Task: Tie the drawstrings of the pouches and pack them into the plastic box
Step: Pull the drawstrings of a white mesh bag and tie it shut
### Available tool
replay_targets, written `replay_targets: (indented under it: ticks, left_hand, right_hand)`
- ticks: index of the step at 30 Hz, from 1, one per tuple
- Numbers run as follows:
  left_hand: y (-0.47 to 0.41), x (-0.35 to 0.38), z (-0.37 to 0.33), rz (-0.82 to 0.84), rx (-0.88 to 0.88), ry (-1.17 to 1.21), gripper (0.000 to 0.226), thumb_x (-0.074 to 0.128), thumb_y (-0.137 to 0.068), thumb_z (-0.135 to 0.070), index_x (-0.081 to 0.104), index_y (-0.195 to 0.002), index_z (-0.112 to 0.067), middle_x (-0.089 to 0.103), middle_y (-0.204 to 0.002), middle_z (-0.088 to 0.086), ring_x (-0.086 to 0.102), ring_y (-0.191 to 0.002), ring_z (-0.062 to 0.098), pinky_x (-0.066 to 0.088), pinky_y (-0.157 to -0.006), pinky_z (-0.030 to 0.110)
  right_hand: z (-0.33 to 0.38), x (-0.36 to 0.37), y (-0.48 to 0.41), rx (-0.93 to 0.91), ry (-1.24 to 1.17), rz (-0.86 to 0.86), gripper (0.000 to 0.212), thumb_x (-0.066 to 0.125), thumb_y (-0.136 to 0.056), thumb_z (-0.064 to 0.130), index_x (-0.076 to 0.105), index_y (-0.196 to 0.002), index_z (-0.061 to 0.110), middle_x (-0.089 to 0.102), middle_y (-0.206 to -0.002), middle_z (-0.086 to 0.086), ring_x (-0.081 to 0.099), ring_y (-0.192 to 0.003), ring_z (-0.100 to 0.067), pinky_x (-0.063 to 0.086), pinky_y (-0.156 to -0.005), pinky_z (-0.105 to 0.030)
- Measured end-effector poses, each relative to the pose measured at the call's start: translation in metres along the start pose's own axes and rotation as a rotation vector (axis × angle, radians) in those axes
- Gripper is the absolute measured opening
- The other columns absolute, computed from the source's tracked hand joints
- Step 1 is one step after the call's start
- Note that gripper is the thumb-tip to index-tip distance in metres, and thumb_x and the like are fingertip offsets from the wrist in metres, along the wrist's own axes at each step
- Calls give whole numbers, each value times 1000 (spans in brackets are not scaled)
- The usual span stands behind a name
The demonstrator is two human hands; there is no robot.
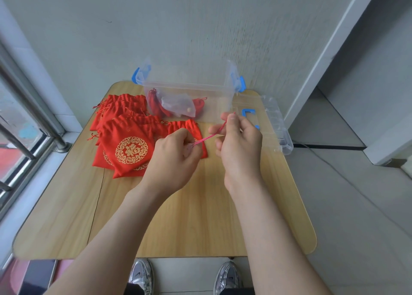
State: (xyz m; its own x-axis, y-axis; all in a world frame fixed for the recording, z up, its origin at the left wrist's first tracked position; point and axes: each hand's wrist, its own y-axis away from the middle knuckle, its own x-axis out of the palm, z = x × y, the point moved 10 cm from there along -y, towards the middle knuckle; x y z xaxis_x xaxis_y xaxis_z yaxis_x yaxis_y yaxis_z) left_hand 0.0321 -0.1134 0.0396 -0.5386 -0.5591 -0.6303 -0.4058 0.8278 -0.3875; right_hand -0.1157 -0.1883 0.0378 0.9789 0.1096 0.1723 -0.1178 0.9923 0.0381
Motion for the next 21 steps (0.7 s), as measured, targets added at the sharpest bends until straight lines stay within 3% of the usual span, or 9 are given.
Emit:
replay_targets:
  ticks: [3, 6, 10, 14, 17, 19, 21]
  left_hand:
    - [7, 2, -3, 15, 22, 21, 18, 71, -97, -22, 62, -83, -15, 64, -71, -9, 59, -72, 12, 37, -62, 14]
    - [16, 0, -10, 40, 36, 102, 5, 73, -94, -13, 72, -94, -18, 74, -85, -16, 69, -84, 0, 50, -77, 16]
    - [26, -1, -21, 87, 56, 169, 39, 60, -82, 15, 76, -96, -17, 77, -88, -15, 73, -90, -3, 54, -81, 15]
    - [37, 4, -27, 184, 87, 215, 49, 48, -79, 23, 69, -94, -19, 75, -88, -13, 71, -87, 11, 57, -80, 27]
    - [47, 9, -23, 298, -24, 337, 40, 42, -82, 16, 65, -91, -15, 72, -82, -4, 64, -81, 16, 51, -75, 27]
    - [52, 8, -22, 349, -127, 449, 22, 44, -85, -3, 64, -86, -11, 67, -74, 0, 59, -75, 18, 47, -71, 28]
    - [56, 3, -17, 344, -223, 533, 23, 44, -92, -12, 63, -81, -7, 59, -70, 4, 53, -70, 18, 42, -68, 30]
  right_hand:
    - [-4, 4, 10, 17, -38, 58, 27, 44, -115, 23, 65, -103, 12, 65, -69, -6, 51, -53, -16, 41, -47, -24]
    - [-7, 7, 18, 20, -47, 115, 26, 44, -115, 24, 65, -104, 14, 62, -69, -4, 51, -55, -17, 41, -49, -26]
    - [-6, 8, 25, 9, -32, 154, 25, 46, -114, 22, 68, -104, 14, 56, -66, -2, 46, -55, -16, 38, -49, -26]
    - [-5, 0, 26, 24, -41, 126, 23, 50, -112, 18, 70, -103, 12, 61, -69, -5, 46, -52, -13, 38, -45, -23]
    - [-10, -7, 25, 64, -39, 97, 20, 54, -109, 14, 73, -102, 11, 74, -78, -3, 51, -57, -17, 41, -47, -25]
    - [-12, -10, 26, 63, -15, 102, 18, 58, -108, 14, 75, -103, 12, 75, -83, -2, 56, -62, -18, 45, -51, -27]
    - [-15, -12, 31, 59, -20, 107, 16, 60, -107, 13, 76, -104, 10, 74, -84, -4, 57, -63, -18, 48, -53, -28]
